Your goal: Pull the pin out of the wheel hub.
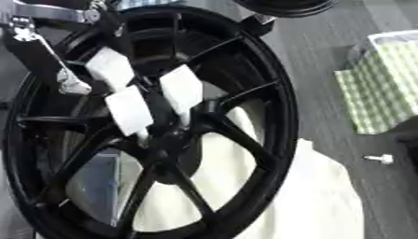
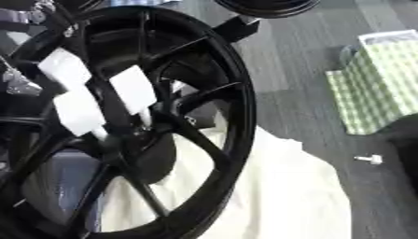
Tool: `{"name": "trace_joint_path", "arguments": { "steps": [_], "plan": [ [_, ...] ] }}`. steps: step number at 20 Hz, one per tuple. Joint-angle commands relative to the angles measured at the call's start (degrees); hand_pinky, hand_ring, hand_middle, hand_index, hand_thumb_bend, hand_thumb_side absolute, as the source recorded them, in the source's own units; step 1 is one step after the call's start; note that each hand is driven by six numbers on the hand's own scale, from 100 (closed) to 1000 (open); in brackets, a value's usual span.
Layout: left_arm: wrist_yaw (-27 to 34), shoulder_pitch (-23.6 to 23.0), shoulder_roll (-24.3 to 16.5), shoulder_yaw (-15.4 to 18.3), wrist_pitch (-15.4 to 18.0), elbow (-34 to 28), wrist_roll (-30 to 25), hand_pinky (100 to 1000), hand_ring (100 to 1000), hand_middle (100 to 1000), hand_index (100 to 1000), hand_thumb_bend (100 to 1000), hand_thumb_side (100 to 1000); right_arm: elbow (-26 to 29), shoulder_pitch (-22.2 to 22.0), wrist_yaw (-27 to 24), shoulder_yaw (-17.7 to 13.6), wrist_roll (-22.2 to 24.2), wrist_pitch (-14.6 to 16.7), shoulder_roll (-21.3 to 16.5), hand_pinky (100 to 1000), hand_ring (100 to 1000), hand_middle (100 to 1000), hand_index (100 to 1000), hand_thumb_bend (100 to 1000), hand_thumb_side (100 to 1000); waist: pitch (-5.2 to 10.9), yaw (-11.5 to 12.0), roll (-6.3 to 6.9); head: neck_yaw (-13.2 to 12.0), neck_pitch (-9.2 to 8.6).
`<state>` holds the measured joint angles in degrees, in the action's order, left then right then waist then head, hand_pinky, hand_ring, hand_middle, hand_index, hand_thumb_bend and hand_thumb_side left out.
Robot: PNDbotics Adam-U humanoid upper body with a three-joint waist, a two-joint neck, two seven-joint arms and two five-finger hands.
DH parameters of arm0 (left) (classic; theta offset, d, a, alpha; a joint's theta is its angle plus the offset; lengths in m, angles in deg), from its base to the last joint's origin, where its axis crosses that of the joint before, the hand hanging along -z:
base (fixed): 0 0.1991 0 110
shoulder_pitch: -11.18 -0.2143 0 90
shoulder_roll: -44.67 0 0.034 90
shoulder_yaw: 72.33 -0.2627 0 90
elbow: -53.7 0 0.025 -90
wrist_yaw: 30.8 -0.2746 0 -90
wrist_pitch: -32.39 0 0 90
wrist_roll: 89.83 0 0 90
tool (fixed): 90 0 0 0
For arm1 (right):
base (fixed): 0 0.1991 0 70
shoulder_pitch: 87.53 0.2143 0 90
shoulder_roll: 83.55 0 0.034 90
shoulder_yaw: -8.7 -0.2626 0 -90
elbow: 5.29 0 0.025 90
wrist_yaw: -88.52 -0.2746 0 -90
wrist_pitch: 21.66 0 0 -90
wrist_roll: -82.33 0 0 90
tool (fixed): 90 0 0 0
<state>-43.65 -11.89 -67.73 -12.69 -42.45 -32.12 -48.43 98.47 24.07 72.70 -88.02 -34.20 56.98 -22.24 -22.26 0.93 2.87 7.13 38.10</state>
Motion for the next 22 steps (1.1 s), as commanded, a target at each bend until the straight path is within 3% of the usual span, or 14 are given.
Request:
{"name": "trace_joint_path", "arguments": {
  "steps": [1, 3, 7, 13, 18, 22],
  "plan": [
    [-0.3, 1.3, -1.3, 1.8, 3.8, -0.5, -3.4, 743, 547, 348, 480, 244, 100, 0.5, 0.5, -0.4, -0.8, -0.4, 0.1, -1.3, 667, 679, 555, 711, 100, 576, 1.47, -0.1, -0.28, -0.3, -0.31],
    [0.0, 1.6, -1.3, 3.0, 3.7, -0.6, -3.4, 727, 522, 307, 435, 202, 100, 0.5, 0.4, -0.5, -0.8, -0.5, 0.1, -1.3, 667, 678, 555, 712, 100, 579, 1.56, -0.1, -0.28, -0.4, -0.24],
    [0.8, 2.6, -1.3, 5.9, 2.9, -1.0, -3.4, 714, 498, 263, 387, 232, 100, 0.4, 0.2, -0.6, -0.9, -0.7, 0.1, -1.3, 667, 678, 555, 711, 100, 581, 1.80, 0.0, -0.19, -0.6, -0.08],
    [2.6, 4.5, -2.4, 11.5, 1.1, -1.7, -2.8, 710, 498, 263, 388, 229, 100, 0.3, -0.4, -0.5, -1.0, -1.0, 0.1, -1.4, 667, 677, 554, 711, 100, 579, 2.42, 0.6, -0.14, -0.5, 0.48],
    [5.1, 3.0, -7.0, 18.1, -1.3, -1.6, 2.9, 708, 495, 262, 388, 201, 100, 0.1, -1.6, -0.3, -1.7, -1.5, 0.1, -1.9, 667, 677, 555, 711, 100, 572, 3.21, 2.5, -0.31, 0.4, 1.72],
    [6.9, -3.5, -13.9, 24.4, -2.8, -1.6, 8.5, 710, 498, 267, 394, 174, 100, 0.2, -2.6, 0.2, -2.4, -1.9, 0.3, -2.3, 667, 677, 555, 711, 100, 566, 3.88, 4.7, -0.60, 0.8, 2.78]
  ]
}}
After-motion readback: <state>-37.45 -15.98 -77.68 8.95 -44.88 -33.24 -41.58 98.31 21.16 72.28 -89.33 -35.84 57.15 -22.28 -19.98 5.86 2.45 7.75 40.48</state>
